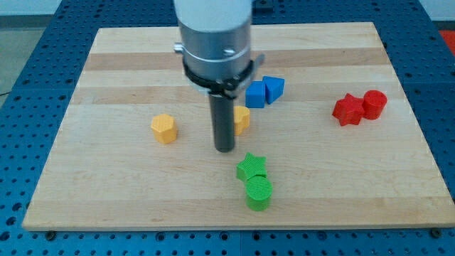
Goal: Move the arm to the bottom right
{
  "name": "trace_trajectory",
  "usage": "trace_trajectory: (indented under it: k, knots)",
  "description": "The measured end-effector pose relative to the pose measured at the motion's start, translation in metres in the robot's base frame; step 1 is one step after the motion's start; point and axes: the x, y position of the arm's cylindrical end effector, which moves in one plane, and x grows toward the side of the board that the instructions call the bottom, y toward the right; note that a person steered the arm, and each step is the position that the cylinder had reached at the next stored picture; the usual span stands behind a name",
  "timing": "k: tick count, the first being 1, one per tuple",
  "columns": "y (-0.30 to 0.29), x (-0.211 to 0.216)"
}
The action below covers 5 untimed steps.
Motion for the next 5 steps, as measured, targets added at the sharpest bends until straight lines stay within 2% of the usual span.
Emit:
trace_trajectory:
  k: [2,4,5]
  knots:
    - [0.13,-0.002]
    - [0.222,0.012]
    - [0.227,0.061]
